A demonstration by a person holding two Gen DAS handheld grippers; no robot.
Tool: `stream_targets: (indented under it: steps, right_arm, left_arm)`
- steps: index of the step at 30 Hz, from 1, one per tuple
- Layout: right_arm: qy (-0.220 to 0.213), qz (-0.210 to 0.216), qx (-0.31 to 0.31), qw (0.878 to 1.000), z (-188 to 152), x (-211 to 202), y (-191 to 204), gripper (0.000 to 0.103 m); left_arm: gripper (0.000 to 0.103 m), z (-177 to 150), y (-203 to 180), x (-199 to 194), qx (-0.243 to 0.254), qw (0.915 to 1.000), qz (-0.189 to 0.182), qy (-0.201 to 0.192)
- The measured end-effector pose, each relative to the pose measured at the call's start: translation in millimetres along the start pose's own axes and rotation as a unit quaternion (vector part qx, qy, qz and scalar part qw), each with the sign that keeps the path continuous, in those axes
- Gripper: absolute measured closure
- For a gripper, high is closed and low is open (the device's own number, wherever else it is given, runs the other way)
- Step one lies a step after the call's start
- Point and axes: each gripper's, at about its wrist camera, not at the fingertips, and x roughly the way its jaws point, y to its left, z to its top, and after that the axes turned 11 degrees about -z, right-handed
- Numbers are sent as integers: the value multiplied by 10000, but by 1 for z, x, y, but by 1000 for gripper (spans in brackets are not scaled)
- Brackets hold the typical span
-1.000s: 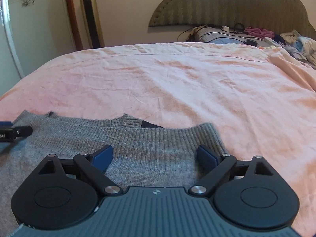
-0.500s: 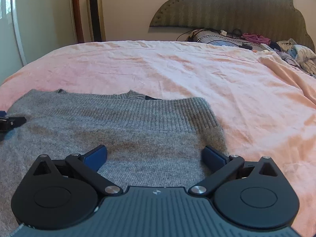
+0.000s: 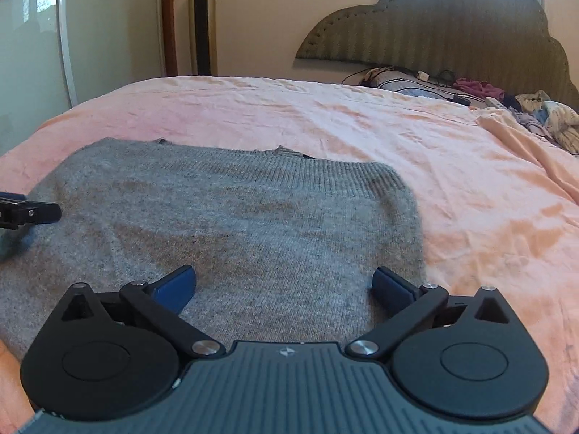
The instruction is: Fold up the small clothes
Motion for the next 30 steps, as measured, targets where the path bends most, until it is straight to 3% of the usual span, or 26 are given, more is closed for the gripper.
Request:
stream_targets:
  steps: [3, 5, 6, 7, 11, 13, 16, 18, 21, 25, 30]
  right_arm:
    - [-19, 247, 30, 9997, -13, -20, 0, 0]
    - [238, 186, -200, 9993, -30, -12, 4, 0]
    - [-38, 207, -274, 9994, -38, -15, 4, 0]
    - [-22, 255, -203, 9995, -38, -15, 2, 0]
    - [229, 69, -285, 9993, -26, -21, 8, 0]
    - [88, 184, -217, 9996, -25, -34, 8, 0]
    - [228, 236, -293, 9990, -35, -31, 10, 0]
    - [-40, 250, -398, 9989, -50, -28, 9, 0]
    - [-24, 270, -356, 9990, -49, -28, 7, 0]
    - [-41, 263, -340, 9991, -50, -28, 8, 0]
    - [-42, 256, -338, 9991, -50, -28, 8, 0]
  left_arm:
    - [0, -16, 2, -17, -152, 9998, -123, 48]
    - [0, -29, 0, -12, 207, 9996, 85, 183]
    - [0, -35, -4, -9, 515, 9984, 195, 143]
    - [0, -39, -8, -8, 684, 9973, 259, 87]
    - [0, -30, -8, -17, 414, 9983, 369, 168]
    - [0, -31, -9, -33, 338, 9992, 202, -20]
    - [0, -43, -8, -30, 434, 9985, 242, 211]
    - [0, -54, -8, -26, 733, 9966, 365, 75]
    - [0, -46, -6, -34, 465, 9980, 384, 188]
    - [0, -47, 3, -57, -59, 9993, 363, -5]
    - [0, -58, 11, -60, -409, 9967, 680, 166]
